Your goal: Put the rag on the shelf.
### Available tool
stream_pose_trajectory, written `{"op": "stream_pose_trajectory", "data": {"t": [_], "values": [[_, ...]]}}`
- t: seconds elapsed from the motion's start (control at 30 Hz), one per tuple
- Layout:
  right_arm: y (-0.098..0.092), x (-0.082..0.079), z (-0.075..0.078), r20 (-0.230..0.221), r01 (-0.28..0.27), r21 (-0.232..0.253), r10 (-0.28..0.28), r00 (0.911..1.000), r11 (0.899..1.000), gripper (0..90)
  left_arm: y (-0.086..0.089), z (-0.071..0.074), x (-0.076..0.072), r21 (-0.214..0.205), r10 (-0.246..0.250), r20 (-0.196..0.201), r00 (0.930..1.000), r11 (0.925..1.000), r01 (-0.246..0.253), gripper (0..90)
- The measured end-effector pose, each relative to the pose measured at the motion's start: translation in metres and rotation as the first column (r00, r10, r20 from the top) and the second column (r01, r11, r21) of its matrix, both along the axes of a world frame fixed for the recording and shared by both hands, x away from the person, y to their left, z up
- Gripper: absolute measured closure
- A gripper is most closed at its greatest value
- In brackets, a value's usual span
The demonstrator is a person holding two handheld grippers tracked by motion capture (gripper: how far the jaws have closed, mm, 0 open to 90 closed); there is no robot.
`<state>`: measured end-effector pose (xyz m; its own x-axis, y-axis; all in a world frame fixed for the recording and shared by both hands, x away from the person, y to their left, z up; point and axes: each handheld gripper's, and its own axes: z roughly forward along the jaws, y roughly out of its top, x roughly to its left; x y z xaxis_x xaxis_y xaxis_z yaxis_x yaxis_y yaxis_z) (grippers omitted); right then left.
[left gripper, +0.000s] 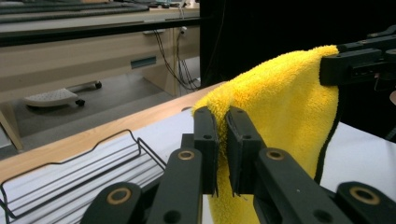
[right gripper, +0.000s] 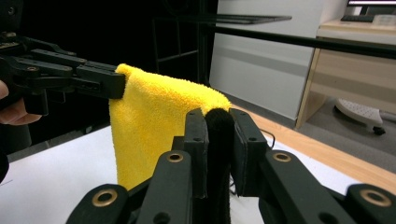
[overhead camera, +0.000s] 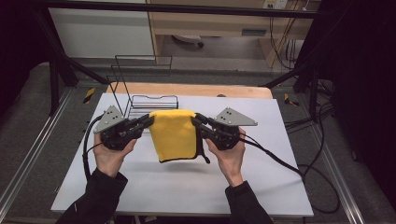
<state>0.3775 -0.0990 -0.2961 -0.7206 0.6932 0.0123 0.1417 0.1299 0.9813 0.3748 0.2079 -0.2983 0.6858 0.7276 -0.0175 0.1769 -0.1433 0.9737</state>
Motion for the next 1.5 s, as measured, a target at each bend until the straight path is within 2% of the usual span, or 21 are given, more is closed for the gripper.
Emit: {"op": "stream_pose_trajectory", "data": {"t": [0.27, 0.43, 0.63, 0.9, 1.5], "values": [[0.003, 0.002, 0.012, 0.035, 0.01, 0.021, -0.011, 0.9993, 1.0, 78.6, 0.002, 0.012, 0.006, -0.023, 0.01, 0.035, 0.9993, 0.9997, -0.01, 83.1], [0.007, 0.004, 0.019, 0.056, 0.014, 0.031, -0.015, 0.9983, 0.999, 78.6, 0.006, 0.016, 0.01, -0.051, 0.024, 0.058, 0.998, 0.9985, -0.021, 83.1], [0.012, 0.008, 0.027, 0.079, 0.017, 0.036, -0.019, 0.9967, 0.999, 78.5, 0.01, 0.023, 0.013, -0.059, 0.039, 0.088, 0.9954, 0.9977, -0.033, 83.1], [0.019, 0.014, 0.037, 0.107, 0.014, 0.04, -0.018, 0.994, 0.999, 78.5, 0.017, 0.034, 0.019, -0.082, 0.053, 0.105, 0.9931, 0.9957, -0.045, 83.2], [0.034, 0.028, 0.065, 0.16, 0.026, 0.066, -0.036, 0.9864, 0.997, 78.6, 0.028, 0.061, 0.031, -0.138, 0.094, 0.156, 0.9832, 0.9877, -0.072, 83.2]]}}
